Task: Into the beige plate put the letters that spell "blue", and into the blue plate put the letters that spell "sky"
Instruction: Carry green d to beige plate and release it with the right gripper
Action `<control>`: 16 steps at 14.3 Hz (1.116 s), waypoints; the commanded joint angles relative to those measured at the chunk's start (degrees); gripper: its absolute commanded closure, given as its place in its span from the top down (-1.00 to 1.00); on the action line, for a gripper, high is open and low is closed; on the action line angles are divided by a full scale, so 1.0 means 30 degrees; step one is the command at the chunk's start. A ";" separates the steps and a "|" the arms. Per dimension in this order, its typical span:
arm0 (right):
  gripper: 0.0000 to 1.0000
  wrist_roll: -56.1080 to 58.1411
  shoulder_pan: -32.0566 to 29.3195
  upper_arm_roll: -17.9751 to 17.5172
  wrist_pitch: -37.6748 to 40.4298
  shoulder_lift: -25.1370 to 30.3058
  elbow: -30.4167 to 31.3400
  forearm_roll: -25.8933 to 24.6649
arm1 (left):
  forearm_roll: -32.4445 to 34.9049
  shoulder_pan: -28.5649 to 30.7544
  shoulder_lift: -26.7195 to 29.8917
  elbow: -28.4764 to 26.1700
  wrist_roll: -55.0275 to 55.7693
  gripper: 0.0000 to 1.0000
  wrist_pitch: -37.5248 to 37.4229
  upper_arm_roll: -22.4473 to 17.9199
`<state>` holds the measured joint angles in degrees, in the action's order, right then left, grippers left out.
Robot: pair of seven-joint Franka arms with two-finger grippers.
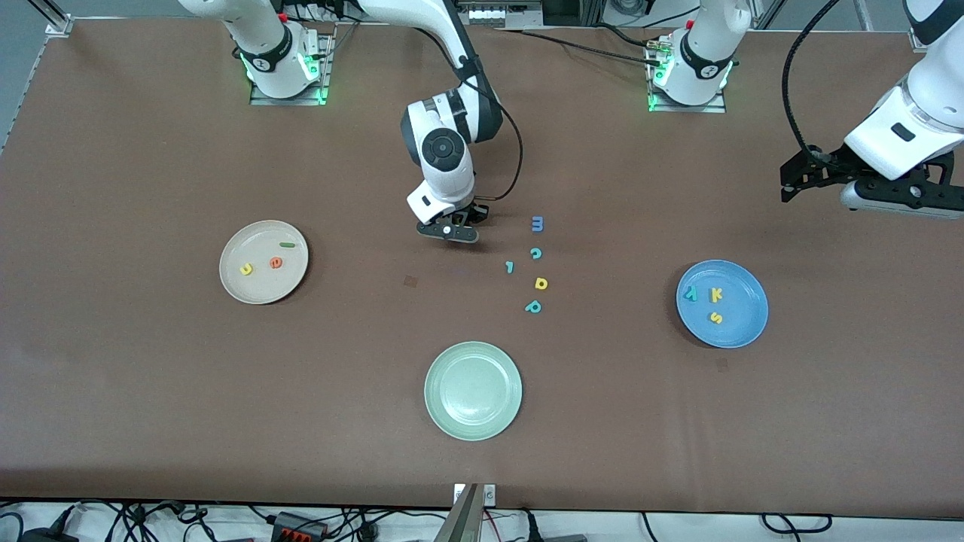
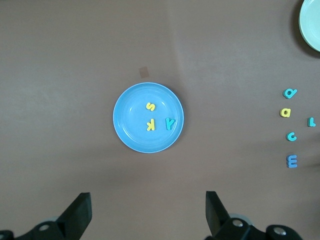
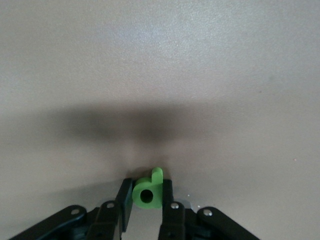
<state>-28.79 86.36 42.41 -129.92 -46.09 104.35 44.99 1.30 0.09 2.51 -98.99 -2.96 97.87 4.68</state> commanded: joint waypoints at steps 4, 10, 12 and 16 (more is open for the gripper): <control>-0.64 0.1183 -0.0136 0.1471 0.0938 0.0157 -0.0126 -0.0083 | -0.0141 0.0117 -0.0311 0.0681 -0.0333 1.00 -0.0483 0.0108; -0.66 0.8178 -0.1682 0.5871 0.6328 0.0128 0.0137 -0.0172 | -0.0141 0.0117 -0.0311 0.0681 -0.0333 1.00 -0.0483 0.0079; -0.66 1.0728 -0.3351 0.5933 0.6686 0.0070 0.0807 -0.0259 | -0.0141 0.0088 -0.0311 0.0681 -0.0362 1.00 -0.0483 0.0108; -0.66 1.6820 -0.7100 0.5904 0.6831 0.0070 0.1924 -0.0260 | -0.0141 0.0088 -0.0427 0.0972 -0.0421 1.00 -0.0717 0.0108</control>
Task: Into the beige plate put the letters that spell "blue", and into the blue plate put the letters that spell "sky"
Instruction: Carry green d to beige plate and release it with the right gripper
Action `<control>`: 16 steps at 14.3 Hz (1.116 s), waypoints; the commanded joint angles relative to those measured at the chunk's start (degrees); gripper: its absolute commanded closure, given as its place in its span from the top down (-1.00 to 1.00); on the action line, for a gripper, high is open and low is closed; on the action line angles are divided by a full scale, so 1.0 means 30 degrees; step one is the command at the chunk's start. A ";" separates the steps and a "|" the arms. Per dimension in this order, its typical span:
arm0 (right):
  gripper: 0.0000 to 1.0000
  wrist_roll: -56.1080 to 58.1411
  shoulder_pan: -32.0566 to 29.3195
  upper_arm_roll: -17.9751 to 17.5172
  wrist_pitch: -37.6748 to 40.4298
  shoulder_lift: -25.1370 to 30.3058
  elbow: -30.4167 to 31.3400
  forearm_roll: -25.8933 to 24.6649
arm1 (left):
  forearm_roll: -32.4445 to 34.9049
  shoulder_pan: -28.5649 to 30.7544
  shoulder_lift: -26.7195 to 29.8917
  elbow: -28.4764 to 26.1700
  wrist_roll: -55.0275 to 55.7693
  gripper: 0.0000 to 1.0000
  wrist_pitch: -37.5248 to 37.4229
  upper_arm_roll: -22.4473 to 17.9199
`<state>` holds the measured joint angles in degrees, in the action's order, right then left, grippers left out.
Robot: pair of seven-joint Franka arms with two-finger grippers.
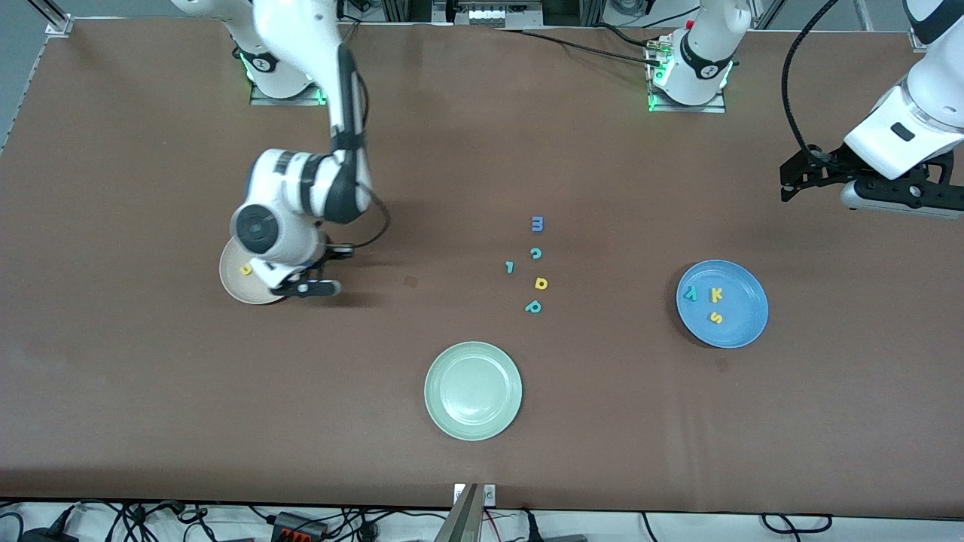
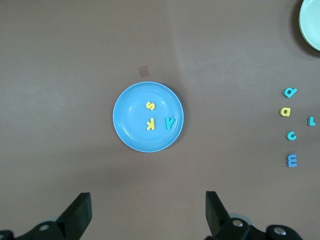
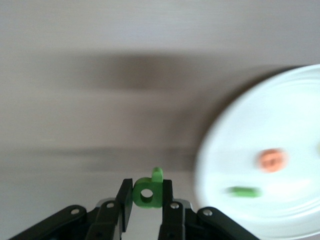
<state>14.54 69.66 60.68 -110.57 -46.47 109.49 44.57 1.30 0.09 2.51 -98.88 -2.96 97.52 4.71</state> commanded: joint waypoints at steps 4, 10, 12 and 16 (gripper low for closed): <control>-0.66 0.4641 -0.3092 -0.0188 0.0586 0.0197 0.0299 -0.0121 | -0.0141 0.0146 -0.0485 0.0967 -0.0449 1.00 -0.0924 0.0069; -0.66 0.5755 -0.3797 -0.0305 0.0470 -0.0213 0.1584 -0.0121 | -0.0141 0.0146 -0.0485 0.1055 -0.0449 1.00 -0.0924 0.0069; -0.66 0.6079 -0.3972 -0.0305 0.0411 -0.0213 0.1821 -0.0121 | -0.0141 0.0117 -0.0485 0.1055 -0.0420 1.00 -0.0924 0.0069; -0.62 0.6812 -0.4266 -0.0305 0.0440 -0.0213 0.1939 -0.0121 | -0.0141 0.0117 -0.0514 0.1055 -0.0449 1.00 -0.0924 0.0069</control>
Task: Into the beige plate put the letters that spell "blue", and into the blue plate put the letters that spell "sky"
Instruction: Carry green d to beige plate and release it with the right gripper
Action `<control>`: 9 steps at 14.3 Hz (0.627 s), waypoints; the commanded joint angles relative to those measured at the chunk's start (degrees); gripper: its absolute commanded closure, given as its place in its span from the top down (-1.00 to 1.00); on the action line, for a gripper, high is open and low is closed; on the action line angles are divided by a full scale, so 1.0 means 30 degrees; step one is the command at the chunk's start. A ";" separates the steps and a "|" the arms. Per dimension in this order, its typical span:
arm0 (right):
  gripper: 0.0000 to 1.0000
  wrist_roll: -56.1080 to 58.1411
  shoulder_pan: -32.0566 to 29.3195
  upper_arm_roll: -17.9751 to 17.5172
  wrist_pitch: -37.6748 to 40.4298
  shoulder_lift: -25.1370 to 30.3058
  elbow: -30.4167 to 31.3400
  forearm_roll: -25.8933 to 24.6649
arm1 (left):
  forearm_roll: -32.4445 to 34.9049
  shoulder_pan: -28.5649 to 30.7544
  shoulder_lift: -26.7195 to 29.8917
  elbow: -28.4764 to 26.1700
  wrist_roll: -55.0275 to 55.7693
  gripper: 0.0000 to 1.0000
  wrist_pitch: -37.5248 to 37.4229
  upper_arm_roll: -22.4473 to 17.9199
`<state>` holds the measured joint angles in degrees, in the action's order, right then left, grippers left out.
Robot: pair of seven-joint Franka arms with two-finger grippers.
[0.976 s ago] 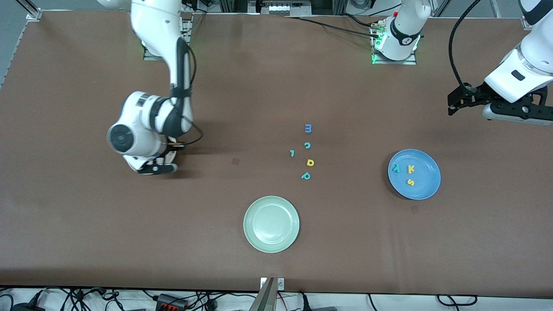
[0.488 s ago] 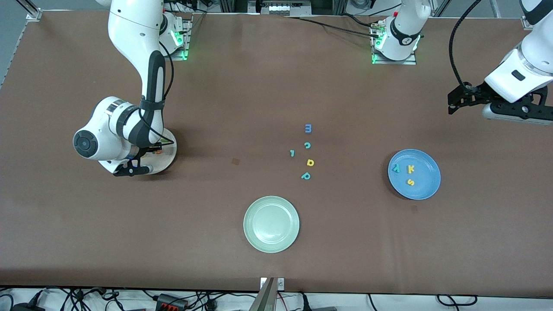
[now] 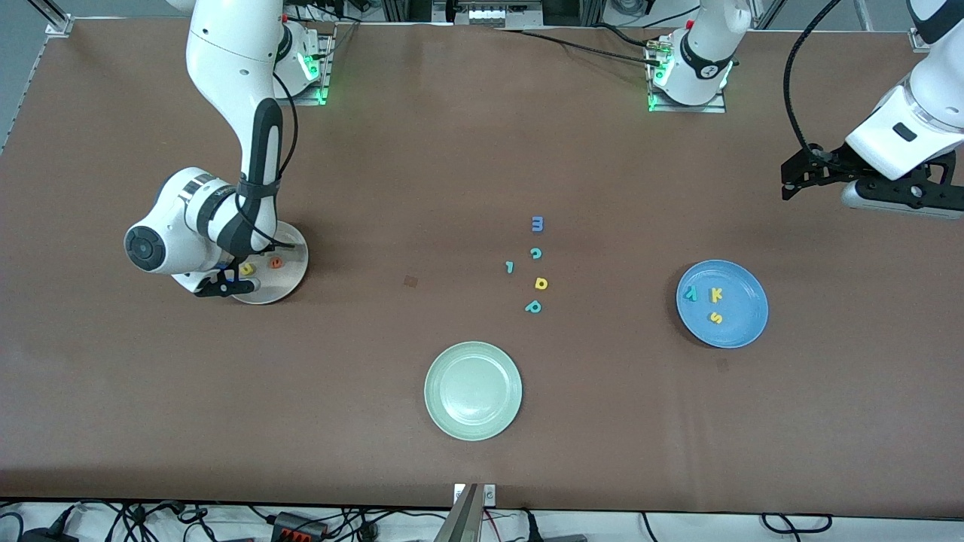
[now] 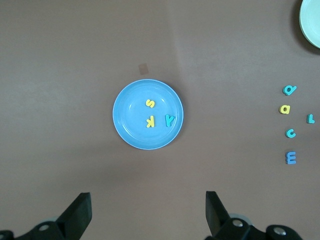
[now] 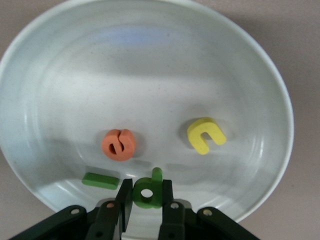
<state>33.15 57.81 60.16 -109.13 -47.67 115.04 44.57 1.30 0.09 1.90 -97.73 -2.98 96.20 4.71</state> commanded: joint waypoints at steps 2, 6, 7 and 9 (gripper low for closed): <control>0.08 0.0962 -0.0489 -0.0133 -0.0009 0.0188 0.0063 -0.0121 | -0.0141 0.0117 -0.0281 0.0672 -0.0412 1.00 -0.0485 0.0070; 1.00 0.0670 -0.0462 0.0247 0.0138 0.0392 -0.0463 -0.0092 | -0.0141 0.0117 -0.0311 0.0701 -0.0413 1.00 -0.0485 0.0070; 1.00 0.0699 -0.0461 0.0422 0.0138 0.0393 -0.0551 -0.0092 | -0.0170 0.0117 -0.0311 0.0701 -0.0412 1.00 -0.0485 0.0070; 1.00 0.0758 -0.0461 0.0804 0.0167 0.0393 -0.1048 -0.0062 | -0.0199 0.0146 -0.0311 0.0701 -0.0296 1.00 -0.0485 0.0041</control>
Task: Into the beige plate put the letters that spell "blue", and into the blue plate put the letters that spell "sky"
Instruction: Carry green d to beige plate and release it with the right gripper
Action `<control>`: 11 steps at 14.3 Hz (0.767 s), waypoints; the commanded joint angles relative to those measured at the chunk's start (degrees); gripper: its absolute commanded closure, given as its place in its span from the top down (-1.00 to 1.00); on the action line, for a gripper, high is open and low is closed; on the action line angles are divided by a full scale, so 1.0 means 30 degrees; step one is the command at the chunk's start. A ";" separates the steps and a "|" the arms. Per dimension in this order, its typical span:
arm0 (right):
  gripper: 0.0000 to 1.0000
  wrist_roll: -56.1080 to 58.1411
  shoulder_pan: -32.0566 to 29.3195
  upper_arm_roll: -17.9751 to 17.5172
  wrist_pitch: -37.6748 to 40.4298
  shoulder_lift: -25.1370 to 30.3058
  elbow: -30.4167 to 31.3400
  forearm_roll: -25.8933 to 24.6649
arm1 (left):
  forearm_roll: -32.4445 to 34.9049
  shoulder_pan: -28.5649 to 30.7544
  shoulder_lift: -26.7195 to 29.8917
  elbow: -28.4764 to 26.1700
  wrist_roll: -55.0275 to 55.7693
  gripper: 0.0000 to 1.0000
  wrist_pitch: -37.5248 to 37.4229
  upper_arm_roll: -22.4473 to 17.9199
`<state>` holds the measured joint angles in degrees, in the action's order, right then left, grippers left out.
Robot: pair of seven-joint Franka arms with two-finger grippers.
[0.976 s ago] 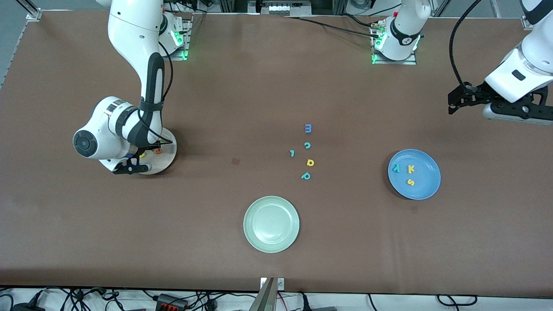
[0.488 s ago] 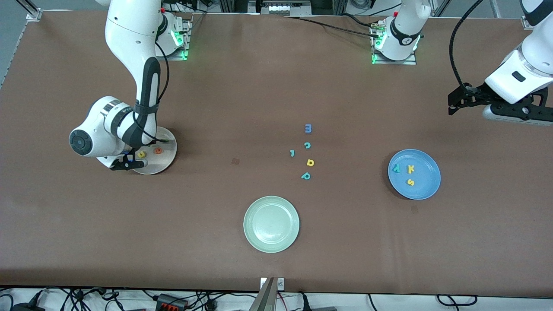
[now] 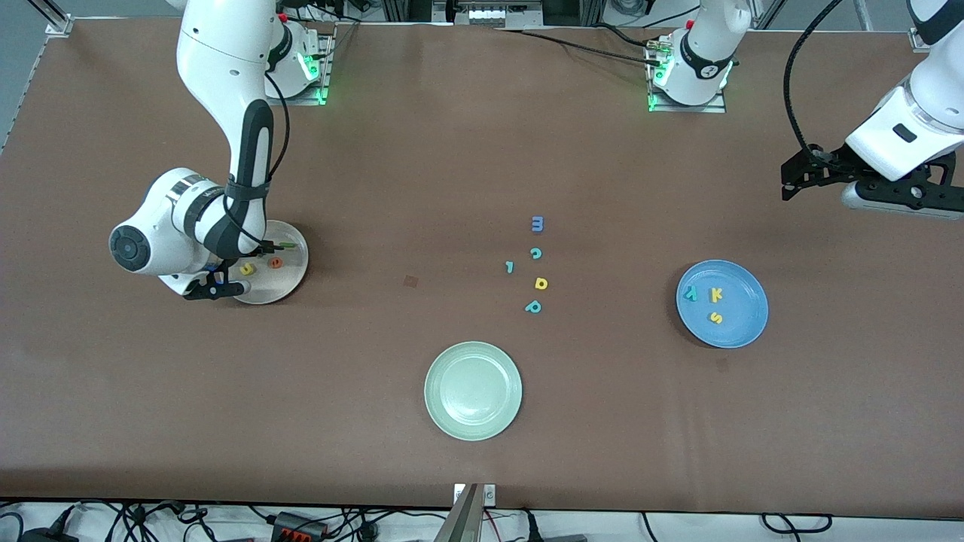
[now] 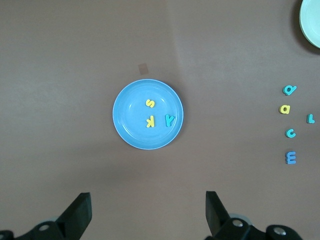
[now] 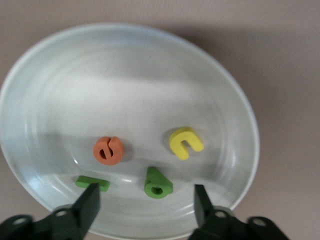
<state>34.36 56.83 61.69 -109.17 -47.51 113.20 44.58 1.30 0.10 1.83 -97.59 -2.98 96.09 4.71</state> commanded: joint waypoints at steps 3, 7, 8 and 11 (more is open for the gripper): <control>1.00 0.0381 -0.0194 0.0618 0.0267 0.0368 -0.1138 -0.0035 | -0.0375 0.0261 -0.0288 0.0626 -0.0207 1.00 -0.0449 0.0042; 1.00 0.0120 -0.0310 0.1147 0.0531 0.0397 -0.2223 0.0228 | -0.0404 0.0290 -0.0317 0.0626 -0.0178 1.00 -0.0449 0.0042; 1.00 -0.0955 -0.0224 0.1060 0.0415 0.0891 -0.2283 0.0113 | -0.0404 0.0290 -0.0317 0.0626 -0.0178 1.00 -0.0449 0.0042; 1.00 -0.5054 -0.0630 -0.0398 0.0179 0.2677 -0.3041 -0.2192 | -0.0404 0.0261 -0.0317 0.0626 -0.0178 1.00 -0.0449 0.0042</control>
<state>26.53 56.57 64.27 -108.88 -44.97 105.61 42.86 1.30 0.40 1.76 -97.59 -2.94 96.07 4.62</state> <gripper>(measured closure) 0.000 0.000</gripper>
